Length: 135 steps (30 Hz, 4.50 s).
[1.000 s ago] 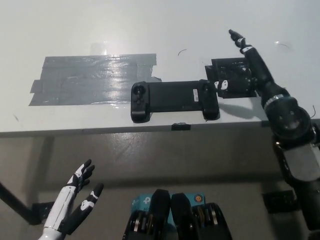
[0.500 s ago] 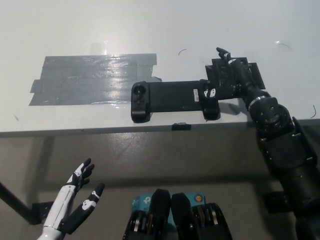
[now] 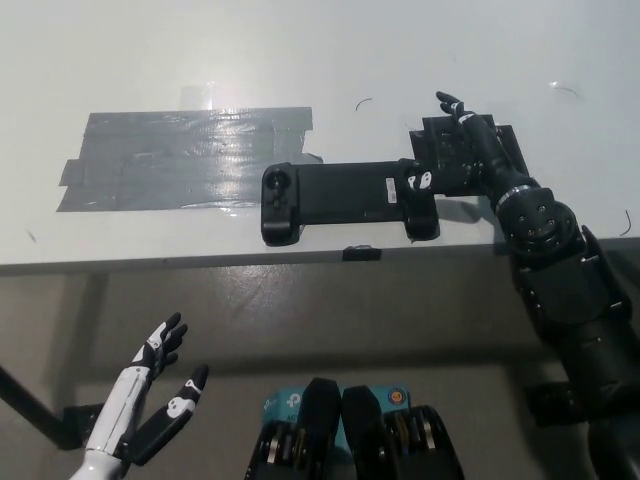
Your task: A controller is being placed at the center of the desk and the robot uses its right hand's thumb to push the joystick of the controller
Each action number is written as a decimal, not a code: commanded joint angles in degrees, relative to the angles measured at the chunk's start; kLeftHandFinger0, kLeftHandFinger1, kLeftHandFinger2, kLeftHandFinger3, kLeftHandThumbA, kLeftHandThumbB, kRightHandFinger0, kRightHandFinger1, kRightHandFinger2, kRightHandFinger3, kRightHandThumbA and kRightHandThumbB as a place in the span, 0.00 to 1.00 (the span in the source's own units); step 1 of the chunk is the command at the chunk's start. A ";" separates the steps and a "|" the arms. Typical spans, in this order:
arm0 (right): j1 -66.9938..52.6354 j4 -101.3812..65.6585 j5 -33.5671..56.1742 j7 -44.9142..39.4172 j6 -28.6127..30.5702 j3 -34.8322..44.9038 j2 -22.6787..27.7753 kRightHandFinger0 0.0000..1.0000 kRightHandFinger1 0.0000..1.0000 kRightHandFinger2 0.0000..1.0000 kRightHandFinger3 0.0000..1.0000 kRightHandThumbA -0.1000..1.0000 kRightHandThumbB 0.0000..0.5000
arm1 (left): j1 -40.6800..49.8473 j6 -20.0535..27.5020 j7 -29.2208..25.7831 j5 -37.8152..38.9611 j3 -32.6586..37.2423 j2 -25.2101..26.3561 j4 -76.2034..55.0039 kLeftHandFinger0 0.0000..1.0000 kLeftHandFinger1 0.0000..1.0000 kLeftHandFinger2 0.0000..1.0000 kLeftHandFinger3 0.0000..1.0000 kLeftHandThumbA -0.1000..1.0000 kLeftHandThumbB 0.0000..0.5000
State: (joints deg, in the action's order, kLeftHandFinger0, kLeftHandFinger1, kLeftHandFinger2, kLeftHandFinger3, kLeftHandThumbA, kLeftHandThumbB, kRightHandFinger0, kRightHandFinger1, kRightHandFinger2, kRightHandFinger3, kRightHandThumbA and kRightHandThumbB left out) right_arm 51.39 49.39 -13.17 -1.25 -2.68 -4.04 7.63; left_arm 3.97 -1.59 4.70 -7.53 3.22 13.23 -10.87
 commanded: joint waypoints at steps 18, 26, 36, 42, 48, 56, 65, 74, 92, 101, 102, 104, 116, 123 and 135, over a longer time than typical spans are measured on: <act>5.08 6.83 4.72 1.21 4.01 3.39 -0.20 1.00 1.00 1.00 1.00 1.00 0.83 | -0.83 1.10 0.59 0.54 -0.62 0.31 -1.76 1.00 1.00 1.00 1.00 0.63 0.16; 5.67 9.55 4.70 1.56 5.34 3.11 0.34 1.00 1.00 1.00 1.00 1.00 0.87 | -0.98 1.24 0.73 0.33 -0.77 0.23 -1.75 1.00 1.00 1.00 1.00 0.65 0.18; 7.51 11.10 9.31 1.45 5.04 7.65 -0.35 1.00 1.00 1.00 1.00 1.00 0.80 | -1.41 1.25 0.83 0.49 -0.80 0.23 -1.65 1.00 1.00 1.00 1.00 0.66 0.18; 8.37 13.91 11.31 1.30 6.94 9.89 -0.30 1.00 1.00 1.00 1.00 1.00 0.83 | -1.54 0.40 0.77 0.50 -0.95 0.15 -2.18 1.00 1.00 1.00 1.00 0.66 0.19; 8.91 15.97 13.21 1.18 8.02 11.61 -0.18 1.00 1.00 1.00 1.00 1.00 0.73 | -1.73 0.57 0.88 0.40 -1.05 0.43 -2.02 1.00 1.00 1.00 1.00 0.68 0.21; 9.32 17.33 14.26 0.90 9.22 12.39 -0.02 1.00 1.00 1.00 1.00 1.00 0.72 | -1.90 0.65 0.79 0.17 -1.06 0.42 -2.07 1.00 1.00 1.00 1.00 0.69 0.20; 10.53 20.07 14.70 2.77 10.42 13.06 0.63 1.00 1.00 1.00 1.00 1.00 0.64 | -2.24 0.67 0.94 0.07 -0.98 0.60 -1.93 1.00 1.00 1.00 1.00 0.70 0.19; 11.07 12.97 16.67 0.14 11.88 14.03 1.69 1.00 1.00 1.00 1.00 1.00 0.57 | -2.51 0.21 1.07 0.22 -1.08 0.74 -2.07 1.00 1.00 1.00 1.00 0.69 0.19; -5.29 -55.53 13.07 -1.00 -7.83 8.50 0.43 1.00 1.00 1.00 1.00 1.00 0.72 | -3.49 -0.20 1.24 0.42 -1.04 0.76 -1.73 1.00 1.00 1.00 1.00 0.65 0.16; -17.83 -72.61 13.50 -5.57 -1.31 3.11 1.35 1.00 1.00 1.00 1.00 1.00 0.66 | -7.81 0.01 1.30 -0.17 -1.39 1.81 -0.15 1.00 1.00 1.00 1.00 0.66 0.14; -20.71 -74.52 13.02 -6.12 -1.24 2.09 1.72 1.00 1.00 1.00 1.00 1.00 0.60 | -8.39 -0.02 1.33 0.13 -1.39 1.63 0.06 1.00 1.00 1.00 1.00 0.66 0.13; -23.71 -75.68 12.03 -6.65 -0.62 0.99 2.38 1.00 1.00 1.00 1.00 1.00 0.57 | -9.10 -0.25 1.39 0.41 -1.33 1.38 0.26 1.00 1.00 1.00 1.00 0.66 0.12; -38.60 -63.63 9.73 -6.18 4.29 -4.01 3.12 1.00 1.00 1.00 1.00 1.00 0.53 | -9.09 -0.16 1.44 0.33 -0.71 0.99 0.72 1.00 1.00 1.00 1.00 0.67 0.12; -39.46 -58.54 8.56 -6.32 4.49 -4.88 3.32 1.00 1.00 1.00 1.00 1.00 0.59 | -7.93 0.05 1.33 -0.11 -0.30 0.61 0.63 1.00 1.00 1.00 1.00 0.65 0.13; -42.97 -55.68 7.68 -6.69 5.82 -5.42 3.07 1.00 1.00 1.00 1.00 1.00 0.53 | -3.35 0.43 1.34 -0.02 -0.25 0.20 -0.27 1.00 1.00 1.00 1.00 0.63 0.13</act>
State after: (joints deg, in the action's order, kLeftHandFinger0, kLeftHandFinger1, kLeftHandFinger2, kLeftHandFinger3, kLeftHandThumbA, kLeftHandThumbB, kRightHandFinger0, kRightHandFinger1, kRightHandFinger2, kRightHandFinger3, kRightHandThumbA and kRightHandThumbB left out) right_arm 8.49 -5.79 -4.68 -7.38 -0.04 -9.16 10.70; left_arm 0.21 -2.70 5.56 -7.51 2.90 13.12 -9.40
